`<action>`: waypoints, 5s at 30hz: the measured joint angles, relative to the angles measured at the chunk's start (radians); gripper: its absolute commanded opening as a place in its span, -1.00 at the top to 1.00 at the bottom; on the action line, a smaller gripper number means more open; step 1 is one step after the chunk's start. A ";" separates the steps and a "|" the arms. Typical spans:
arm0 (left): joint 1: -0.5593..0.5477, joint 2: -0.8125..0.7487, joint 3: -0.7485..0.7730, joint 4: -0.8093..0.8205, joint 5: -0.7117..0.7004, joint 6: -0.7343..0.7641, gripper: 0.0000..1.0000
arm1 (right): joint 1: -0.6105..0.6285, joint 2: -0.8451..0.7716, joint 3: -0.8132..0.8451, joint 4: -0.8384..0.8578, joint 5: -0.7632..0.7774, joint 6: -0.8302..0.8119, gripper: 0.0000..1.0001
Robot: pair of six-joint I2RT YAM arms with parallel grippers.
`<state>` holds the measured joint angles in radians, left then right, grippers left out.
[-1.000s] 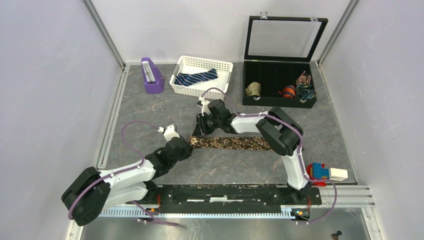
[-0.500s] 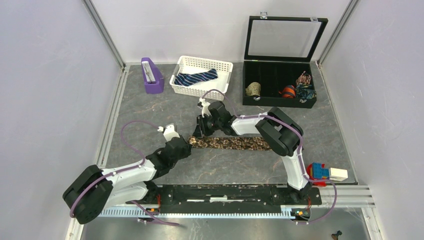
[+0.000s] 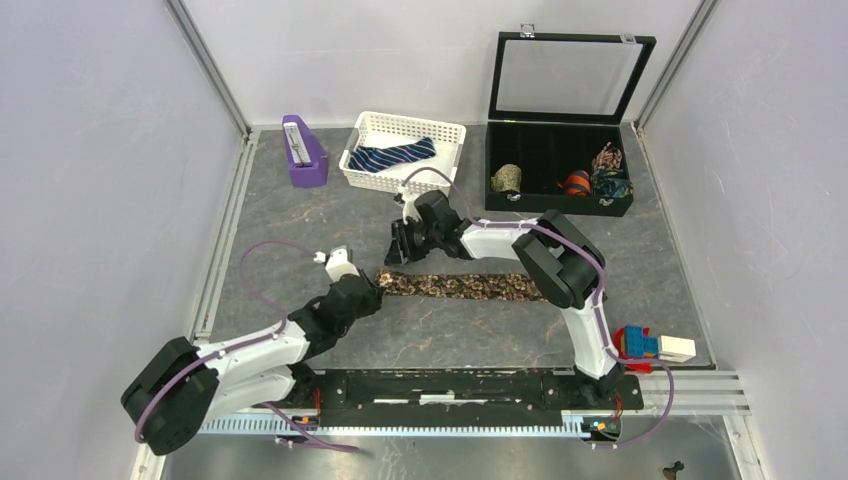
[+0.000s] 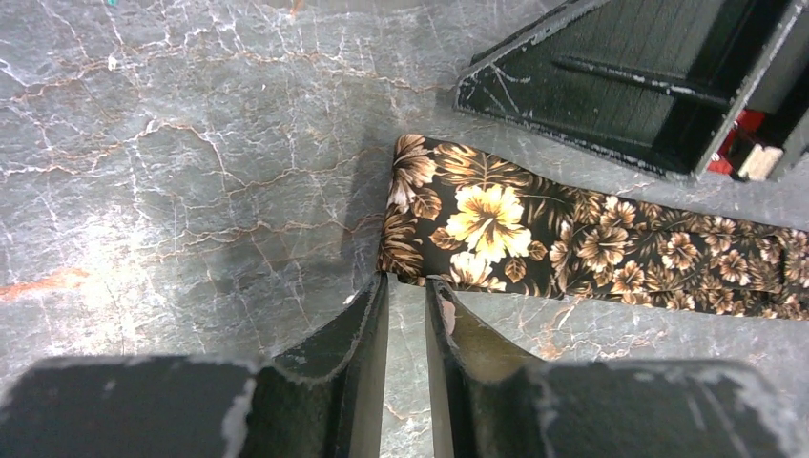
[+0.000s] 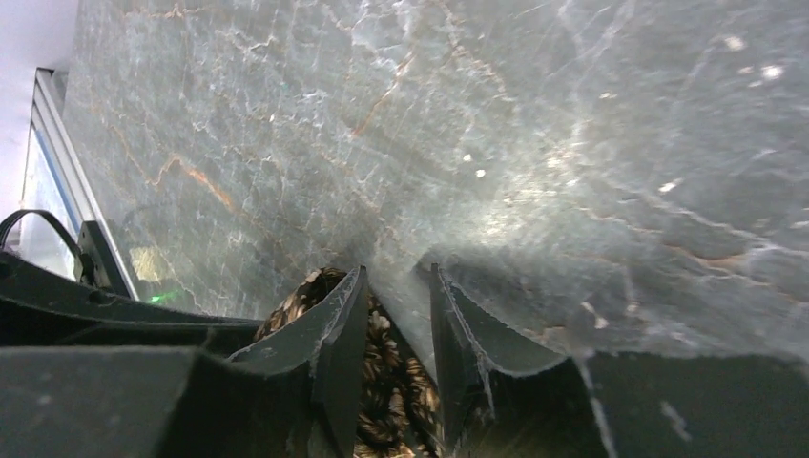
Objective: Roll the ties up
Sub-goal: Roll the tie at the center of the board.
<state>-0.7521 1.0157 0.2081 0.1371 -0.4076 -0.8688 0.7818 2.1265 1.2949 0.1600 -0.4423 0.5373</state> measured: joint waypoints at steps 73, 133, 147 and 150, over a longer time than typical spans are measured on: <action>0.338 0.171 -0.090 0.440 0.564 0.134 0.01 | 0.040 -0.229 -0.391 0.235 0.060 0.086 0.49; 0.289 -0.101 0.086 -0.037 0.270 0.282 0.95 | 0.094 -0.069 -0.167 0.246 0.055 0.167 0.46; 0.214 -0.030 0.158 -0.084 0.122 0.342 0.95 | 0.088 -0.012 -0.101 0.284 0.040 0.183 0.46; 0.135 0.034 0.179 -0.084 0.039 0.359 0.95 | 0.077 -0.014 -0.136 0.292 0.036 0.175 0.46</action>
<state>-0.6167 1.0492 0.3874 0.0528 -0.3683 -0.5102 0.8589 2.1124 1.1591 0.4522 -0.4061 0.7124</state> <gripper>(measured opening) 0.185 0.272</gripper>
